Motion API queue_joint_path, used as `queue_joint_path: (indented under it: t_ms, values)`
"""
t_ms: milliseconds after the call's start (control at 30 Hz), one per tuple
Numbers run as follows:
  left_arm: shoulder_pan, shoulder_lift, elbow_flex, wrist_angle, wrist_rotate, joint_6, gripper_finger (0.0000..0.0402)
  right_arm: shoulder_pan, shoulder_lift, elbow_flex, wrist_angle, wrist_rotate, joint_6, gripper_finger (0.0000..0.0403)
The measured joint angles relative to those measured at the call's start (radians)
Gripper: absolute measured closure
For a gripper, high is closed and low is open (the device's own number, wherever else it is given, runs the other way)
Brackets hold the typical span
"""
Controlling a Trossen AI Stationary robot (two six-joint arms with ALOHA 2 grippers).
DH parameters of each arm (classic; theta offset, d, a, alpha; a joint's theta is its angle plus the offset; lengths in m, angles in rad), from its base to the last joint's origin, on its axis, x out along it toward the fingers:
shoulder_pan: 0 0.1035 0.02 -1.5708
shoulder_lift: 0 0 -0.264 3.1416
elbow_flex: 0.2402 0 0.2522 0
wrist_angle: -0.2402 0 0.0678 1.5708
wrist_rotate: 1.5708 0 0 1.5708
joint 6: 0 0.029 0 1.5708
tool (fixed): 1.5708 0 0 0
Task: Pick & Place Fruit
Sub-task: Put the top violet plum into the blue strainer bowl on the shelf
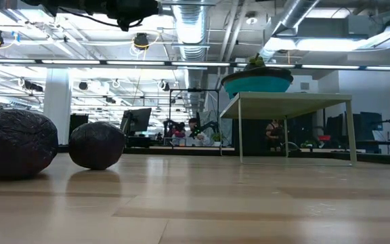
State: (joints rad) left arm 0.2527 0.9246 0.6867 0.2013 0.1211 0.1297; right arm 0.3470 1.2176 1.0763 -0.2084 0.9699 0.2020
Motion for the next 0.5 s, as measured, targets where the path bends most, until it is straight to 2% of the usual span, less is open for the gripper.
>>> queue_joint_path:
  t_ms: [233,367,500]
  values:
    - [0.000,0.000,0.000,0.003,0.000,0.000,0.0293,0.074,0.068,0.000,-0.107,-0.068,0.007,0.0088]
    - [0.000,0.000,0.000,0.003,0.000,0.000,0.0293,0.043,-0.017,-0.001,-0.177,-0.197,0.057,0.0105]
    - [0.000,0.000,0.000,0.003,0.000,0.000,0.0293,0.021,-0.125,-0.001,-0.267,-0.264,0.060,0.0127]
